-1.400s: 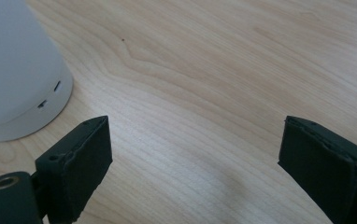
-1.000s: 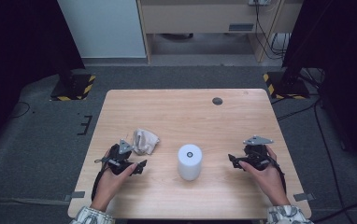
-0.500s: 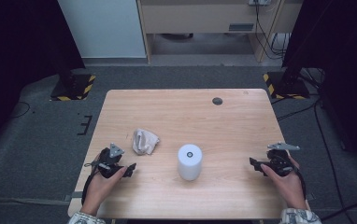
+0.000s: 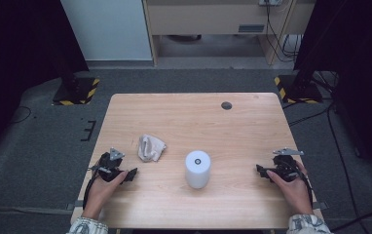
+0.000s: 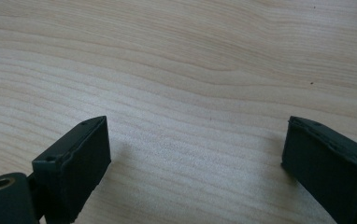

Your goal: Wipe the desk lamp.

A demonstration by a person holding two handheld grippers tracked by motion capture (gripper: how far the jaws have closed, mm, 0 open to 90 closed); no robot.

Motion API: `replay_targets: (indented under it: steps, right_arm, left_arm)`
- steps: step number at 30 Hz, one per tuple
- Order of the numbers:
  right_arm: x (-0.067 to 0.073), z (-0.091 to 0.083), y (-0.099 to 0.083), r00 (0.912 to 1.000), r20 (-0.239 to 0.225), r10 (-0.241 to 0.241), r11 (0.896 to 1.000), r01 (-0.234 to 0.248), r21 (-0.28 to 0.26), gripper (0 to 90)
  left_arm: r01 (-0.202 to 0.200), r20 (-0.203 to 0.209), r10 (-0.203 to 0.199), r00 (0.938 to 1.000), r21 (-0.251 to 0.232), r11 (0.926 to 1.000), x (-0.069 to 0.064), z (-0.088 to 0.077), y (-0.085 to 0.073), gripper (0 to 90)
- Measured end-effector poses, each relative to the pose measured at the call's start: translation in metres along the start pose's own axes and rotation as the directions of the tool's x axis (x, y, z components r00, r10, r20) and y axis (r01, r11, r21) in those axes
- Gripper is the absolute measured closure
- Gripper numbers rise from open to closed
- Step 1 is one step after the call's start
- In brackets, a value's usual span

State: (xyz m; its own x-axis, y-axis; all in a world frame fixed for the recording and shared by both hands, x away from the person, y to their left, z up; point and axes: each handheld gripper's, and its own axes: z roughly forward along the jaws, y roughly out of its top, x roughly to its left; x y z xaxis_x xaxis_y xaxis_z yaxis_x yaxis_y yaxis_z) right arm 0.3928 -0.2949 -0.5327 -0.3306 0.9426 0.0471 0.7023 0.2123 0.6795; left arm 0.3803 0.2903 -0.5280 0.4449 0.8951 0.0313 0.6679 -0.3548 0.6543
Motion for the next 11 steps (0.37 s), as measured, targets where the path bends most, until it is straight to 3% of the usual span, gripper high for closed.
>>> replay_targets:
  steps: [2,5,11]
  right_arm:
    - [0.000,0.001,0.000,1.0000,0.003,-0.001,1.000,0.001,-0.008,8.4]
    - [0.005,0.003,-0.002,0.9990,0.035,-0.029,0.999,0.029,-0.021,5.9]
    - [0.012,0.007,-0.002,0.9990,0.031,-0.034,0.998,0.035,-0.043,3.7]
  left_arm:
    - [0.021,0.018,-0.021,0.9996,-0.011,0.9997,-0.001,0.001,-0.003,6.9]
    - [0.013,0.031,-0.012,0.9994,-0.030,0.9995,-0.003,0.005,-0.003,1.7]
    - [-0.002,0.045,0.004,0.9990,-0.054,0.9985,-0.006,0.008,-0.004,0.0]
